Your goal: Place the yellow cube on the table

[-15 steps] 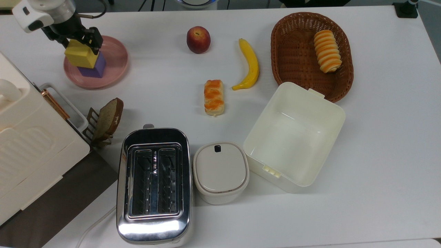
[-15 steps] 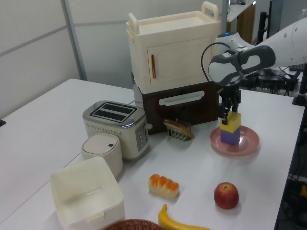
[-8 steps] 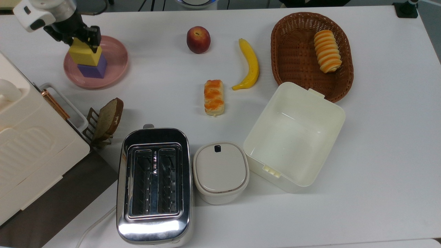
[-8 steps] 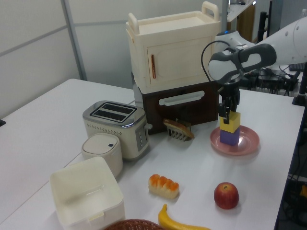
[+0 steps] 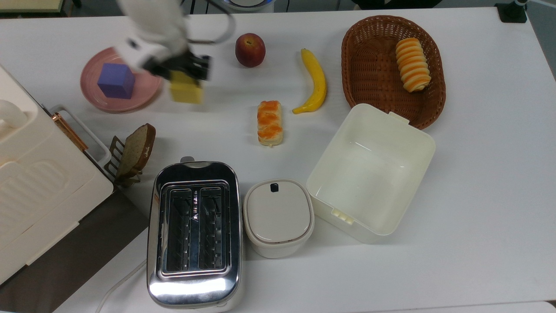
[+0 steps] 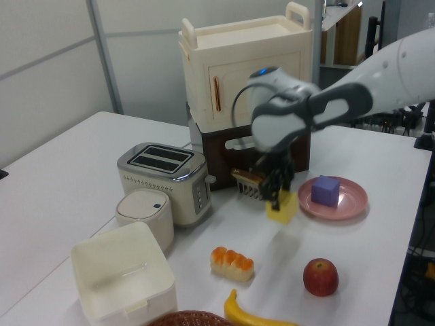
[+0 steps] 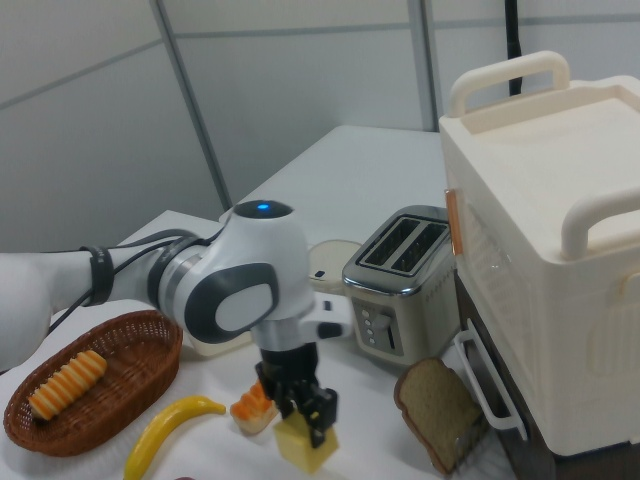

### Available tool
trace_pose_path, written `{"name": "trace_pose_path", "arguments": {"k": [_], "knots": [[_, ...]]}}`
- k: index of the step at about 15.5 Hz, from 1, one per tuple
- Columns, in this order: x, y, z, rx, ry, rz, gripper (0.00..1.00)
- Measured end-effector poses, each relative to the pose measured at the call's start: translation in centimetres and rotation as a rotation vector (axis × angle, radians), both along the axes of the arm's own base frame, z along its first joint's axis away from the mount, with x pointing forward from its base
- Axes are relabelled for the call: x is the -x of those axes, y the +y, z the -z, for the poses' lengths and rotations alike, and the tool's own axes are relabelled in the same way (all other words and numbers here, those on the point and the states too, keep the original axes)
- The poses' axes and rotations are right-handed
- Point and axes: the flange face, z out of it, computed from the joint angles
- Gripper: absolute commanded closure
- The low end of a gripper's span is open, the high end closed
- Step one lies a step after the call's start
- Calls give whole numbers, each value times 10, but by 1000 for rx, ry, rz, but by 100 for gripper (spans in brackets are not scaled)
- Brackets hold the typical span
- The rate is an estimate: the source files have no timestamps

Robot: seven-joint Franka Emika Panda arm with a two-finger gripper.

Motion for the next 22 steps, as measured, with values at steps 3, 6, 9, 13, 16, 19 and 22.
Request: {"name": "trace_pose_path", "arguments": {"k": [3,6,9,13,16,19,22], "knots": [[-14,72,53,37,-9,30,0],[-22,75,70,64,-35,58,0],[-31,67,46,77,-76,58,0],[-29,65,-16,81,-52,62,0],[-26,77,-74,69,-33,50,0],[-22,69,-121,55,-54,67,0],[-10,48,-159,48,-56,106,0]]}}
